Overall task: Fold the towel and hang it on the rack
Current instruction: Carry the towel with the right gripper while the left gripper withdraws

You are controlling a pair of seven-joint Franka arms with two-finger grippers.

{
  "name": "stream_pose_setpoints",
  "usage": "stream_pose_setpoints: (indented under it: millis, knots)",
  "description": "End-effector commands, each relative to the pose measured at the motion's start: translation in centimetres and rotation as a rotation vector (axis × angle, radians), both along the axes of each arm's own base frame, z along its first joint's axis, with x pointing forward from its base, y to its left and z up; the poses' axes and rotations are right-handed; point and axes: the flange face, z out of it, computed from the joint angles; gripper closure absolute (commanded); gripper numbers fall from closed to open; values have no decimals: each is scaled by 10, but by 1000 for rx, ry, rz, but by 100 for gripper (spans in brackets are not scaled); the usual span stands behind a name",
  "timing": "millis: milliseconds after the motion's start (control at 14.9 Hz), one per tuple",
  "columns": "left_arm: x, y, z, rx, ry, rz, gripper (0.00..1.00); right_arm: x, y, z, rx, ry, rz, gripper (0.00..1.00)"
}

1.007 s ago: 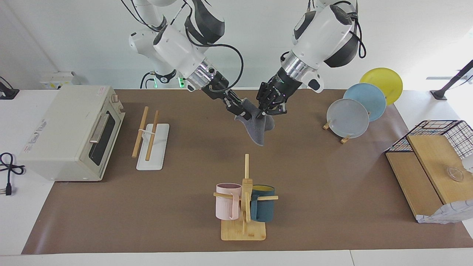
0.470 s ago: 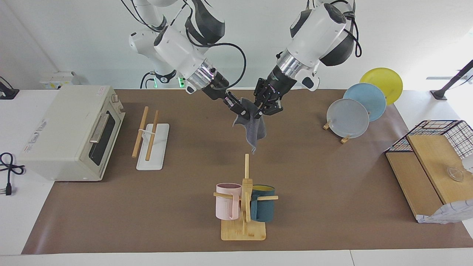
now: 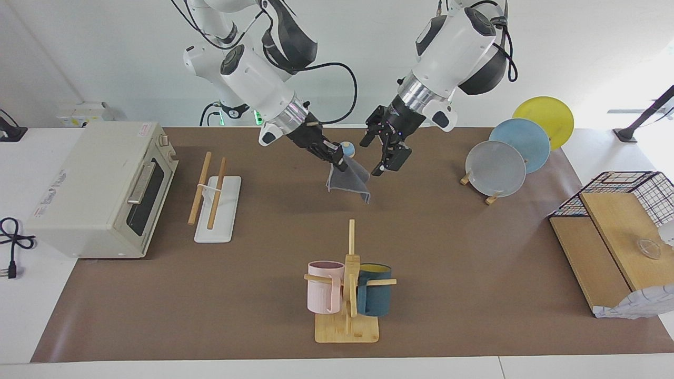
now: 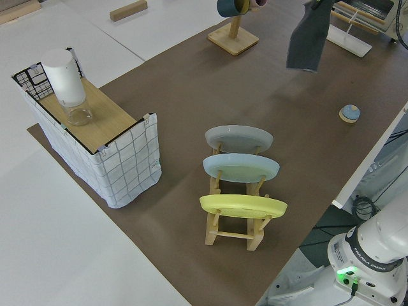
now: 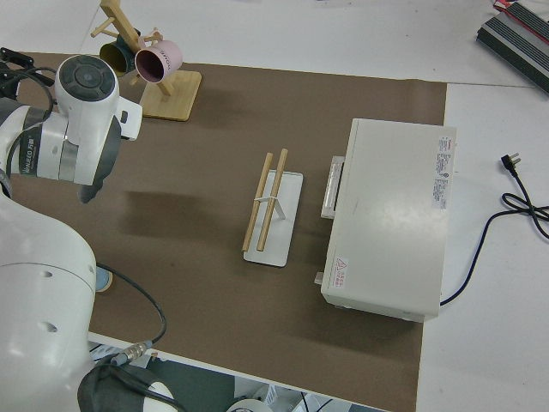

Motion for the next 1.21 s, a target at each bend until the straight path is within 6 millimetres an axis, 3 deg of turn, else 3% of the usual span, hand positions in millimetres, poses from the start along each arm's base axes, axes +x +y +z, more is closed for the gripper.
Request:
stream_pose_setpoints:
  millis: [0, 470, 806, 940, 1141]
  knots:
    - [-3, 36, -9, 25, -35, -76, 0, -6, -30, -9, -134, -98, 211, 100]
    - [24, 163, -32, 120, -193, -402, 0, -6, -82, -34, -332, -125, 410, 100]
    - [34, 271, -41, 207, -325, -657, 0, -1, -160, -51, -368, -97, 452, 100]
    - [34, 296, -43, 254, -359, -767, 0, 3, -191, -52, -427, -96, 510, 100]
    - [36, 312, -42, 392, -392, -1029, 0, 6, -226, -52, -518, -93, 597, 100]
